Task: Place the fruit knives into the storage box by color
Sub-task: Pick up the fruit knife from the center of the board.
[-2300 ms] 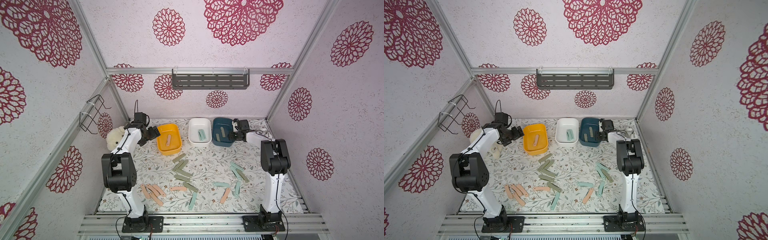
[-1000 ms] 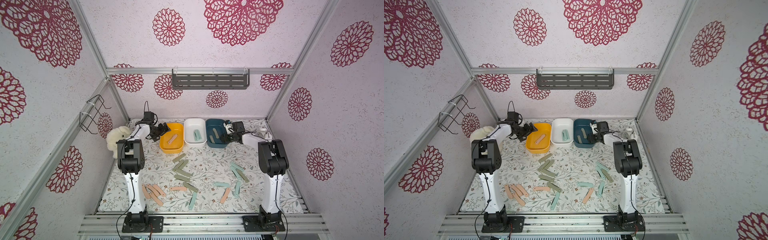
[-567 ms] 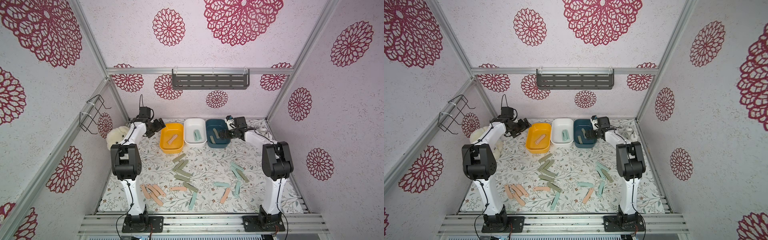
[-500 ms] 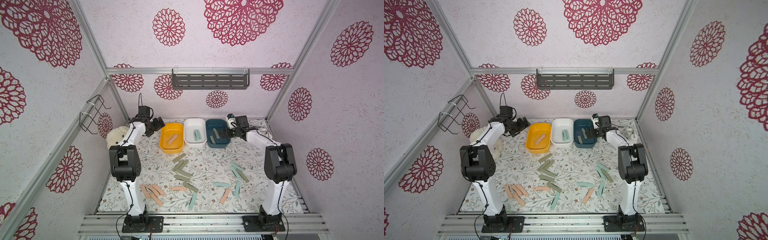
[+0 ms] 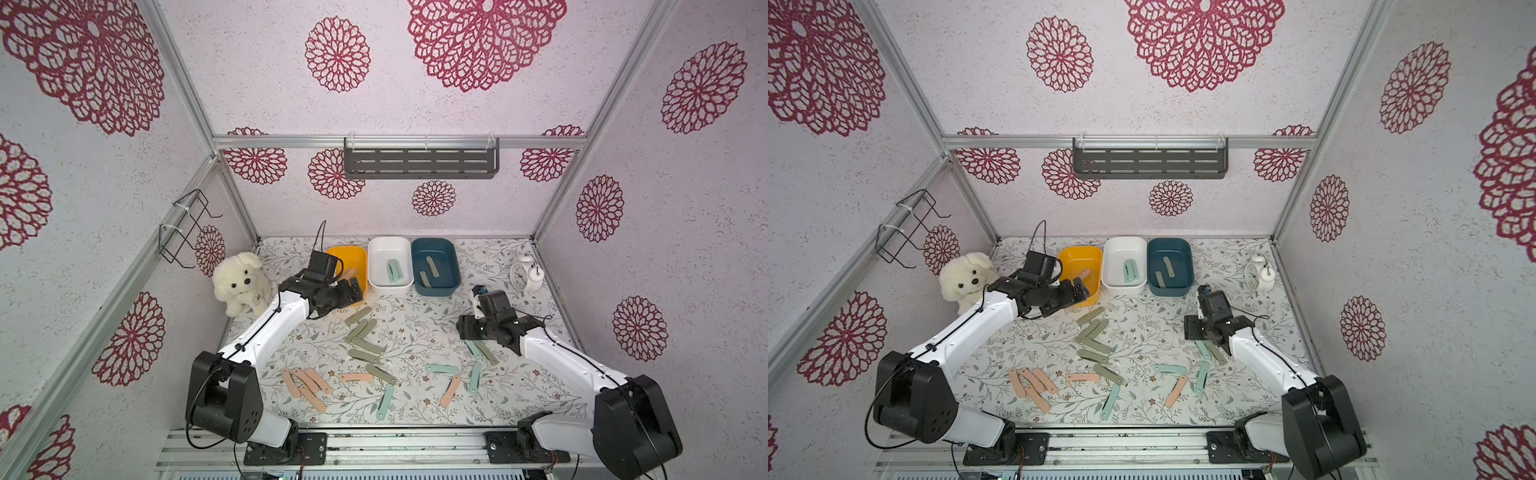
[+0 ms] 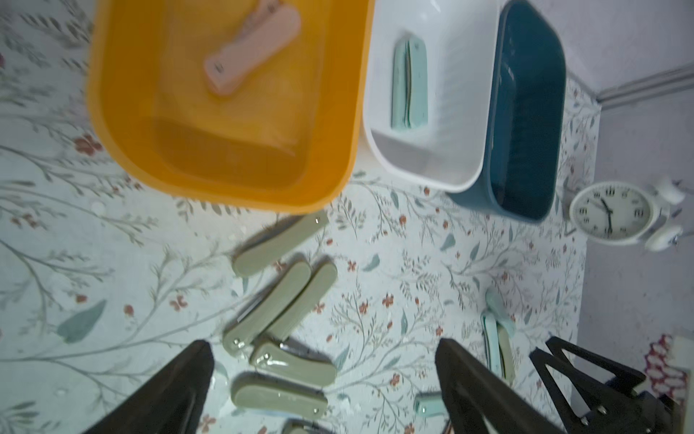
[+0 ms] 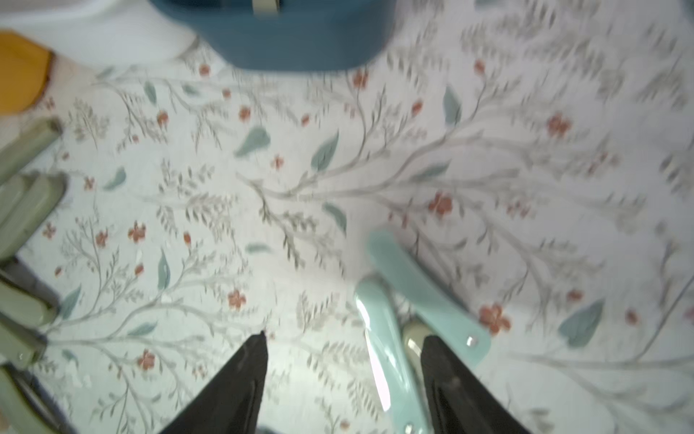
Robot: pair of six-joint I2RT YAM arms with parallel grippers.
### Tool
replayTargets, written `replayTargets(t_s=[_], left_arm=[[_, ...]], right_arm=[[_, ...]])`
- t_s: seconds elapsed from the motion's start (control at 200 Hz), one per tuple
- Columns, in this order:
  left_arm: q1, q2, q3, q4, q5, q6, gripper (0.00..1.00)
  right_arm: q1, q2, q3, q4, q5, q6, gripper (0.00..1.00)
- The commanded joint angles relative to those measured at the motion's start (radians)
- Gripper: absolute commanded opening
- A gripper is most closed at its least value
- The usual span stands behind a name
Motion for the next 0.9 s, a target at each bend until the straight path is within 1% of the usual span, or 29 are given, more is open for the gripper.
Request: replayTargets(t_s=[0.0, 0.045, 0.1, 0.155, 0.24, 0.32, 0.36, 0.435, 0.485, 0.555, 0.675, 0.795, 0.896], left_arm=[[-0.056, -0.045, -0.059, 0.010, -0.014, -0.056, 0.97], [-0.078, -0.057, -0.076, 0.014, -0.020, -0.068, 0.97], [-0.095, -0.064, -0.091, 0.022, -0.022, -0.080, 0.97], [-0.107, -0.066, -0.102, 0.035, -0.021, -0.091, 0.97], [-0.119, -0.061, -0.098, 0.042, -0.015, -0.094, 0.97], [-0.130, -0.054, -0.081, 0.033, -0.017, -0.085, 0.97], [-0.132, -0.051, -0.075, 0.030, -0.020, -0.078, 0.97], [-0.132, -0.038, -0.063, 0.026, -0.018, -0.066, 0.97], [-0.132, -0.026, -0.055, 0.022, -0.017, -0.058, 0.97], [-0.132, -0.013, -0.044, 0.025, -0.010, -0.049, 0.97], [-0.132, 0.004, -0.030, 0.032, 0.002, -0.038, 0.97], [-0.132, 0.021, -0.012, 0.034, 0.008, -0.030, 0.97], [-0.132, 0.042, 0.011, 0.043, 0.016, -0.020, 0.97]], right_arm=[[0.125, -0.111, -0.059, -0.101, 0.096, 0.204, 0.68], [0.180, -0.125, -0.062, -0.115, 0.151, 0.250, 0.69], [0.182, -0.129, -0.079, -0.112, 0.172, 0.297, 0.69], [0.179, -0.149, -0.114, -0.067, 0.174, 0.330, 0.68], [0.150, -0.200, -0.150, -0.036, 0.218, 0.359, 0.68], [0.069, -0.269, -0.181, -0.023, 0.249, 0.358, 0.66], [0.007, -0.301, -0.206, -0.002, 0.235, 0.349, 0.66], [-0.114, -0.328, -0.243, 0.050, 0.165, 0.318, 0.65], [-0.174, -0.315, -0.255, 0.087, 0.127, 0.295, 0.65], [-0.230, -0.267, -0.267, 0.135, 0.072, 0.272, 0.66], [-0.269, -0.185, -0.269, 0.168, 0.025, 0.243, 0.66], [-0.272, -0.194, -0.284, 0.149, 0.058, 0.237, 0.66], [-0.277, -0.188, -0.293, 0.158, 0.049, 0.229, 0.64]])
